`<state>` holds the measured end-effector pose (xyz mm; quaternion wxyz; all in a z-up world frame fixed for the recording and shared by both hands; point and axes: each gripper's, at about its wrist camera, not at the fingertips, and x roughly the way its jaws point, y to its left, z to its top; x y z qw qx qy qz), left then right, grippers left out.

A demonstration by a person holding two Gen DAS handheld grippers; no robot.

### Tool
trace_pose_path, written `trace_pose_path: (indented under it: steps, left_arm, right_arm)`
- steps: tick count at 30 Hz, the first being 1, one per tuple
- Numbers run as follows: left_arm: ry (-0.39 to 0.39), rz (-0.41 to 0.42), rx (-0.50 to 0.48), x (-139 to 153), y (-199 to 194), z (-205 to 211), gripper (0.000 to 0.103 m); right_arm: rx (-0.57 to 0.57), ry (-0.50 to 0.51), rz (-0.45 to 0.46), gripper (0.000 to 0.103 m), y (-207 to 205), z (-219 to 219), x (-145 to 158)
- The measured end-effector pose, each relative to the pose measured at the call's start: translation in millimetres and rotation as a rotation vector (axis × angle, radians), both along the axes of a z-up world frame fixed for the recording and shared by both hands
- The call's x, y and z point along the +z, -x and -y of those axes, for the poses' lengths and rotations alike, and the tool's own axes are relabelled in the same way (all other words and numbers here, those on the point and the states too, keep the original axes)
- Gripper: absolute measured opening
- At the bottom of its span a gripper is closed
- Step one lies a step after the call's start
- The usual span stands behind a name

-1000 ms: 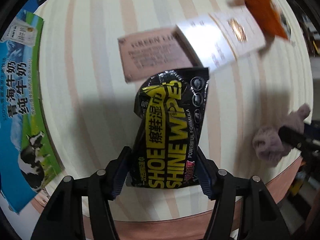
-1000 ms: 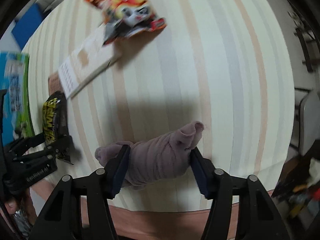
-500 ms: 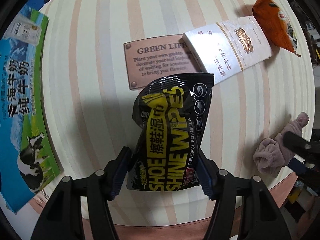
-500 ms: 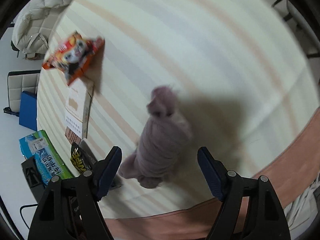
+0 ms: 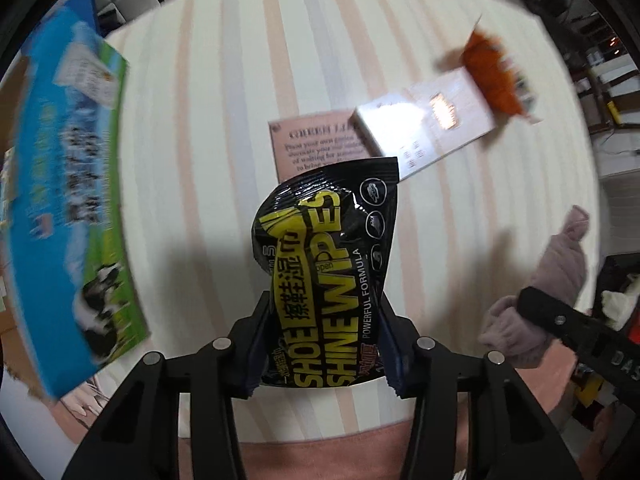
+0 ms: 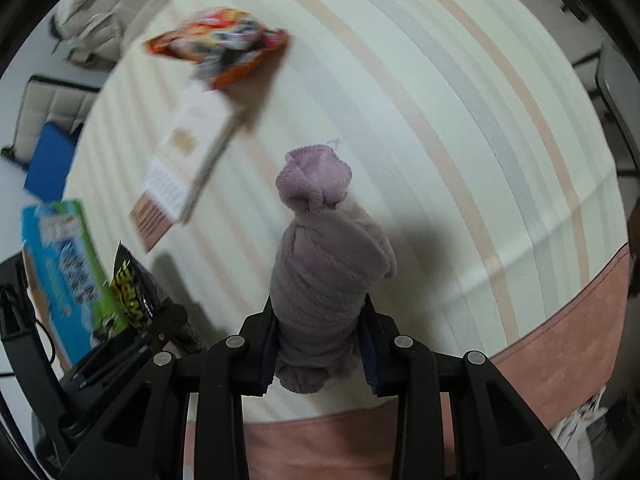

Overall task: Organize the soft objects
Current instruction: 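Place the wipes and lilac plush into the box and open both tools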

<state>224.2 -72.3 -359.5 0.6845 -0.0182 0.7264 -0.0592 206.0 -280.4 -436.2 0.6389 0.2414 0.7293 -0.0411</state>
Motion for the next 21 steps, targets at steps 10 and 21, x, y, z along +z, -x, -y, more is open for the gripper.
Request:
trace_pose_path:
  steps: [10,21]
  left_arm:
    - [0.108,0.251,0.005,161,37,-88,0.044]
    - [-0.043,0.229,0.176,152,7,-289,0.044]
  right_arm:
    - [0.212,-0.070,0.189,0.036,8,-70,128]
    - [0.485,-0.196,0.281,0.036,-32,-310,181]
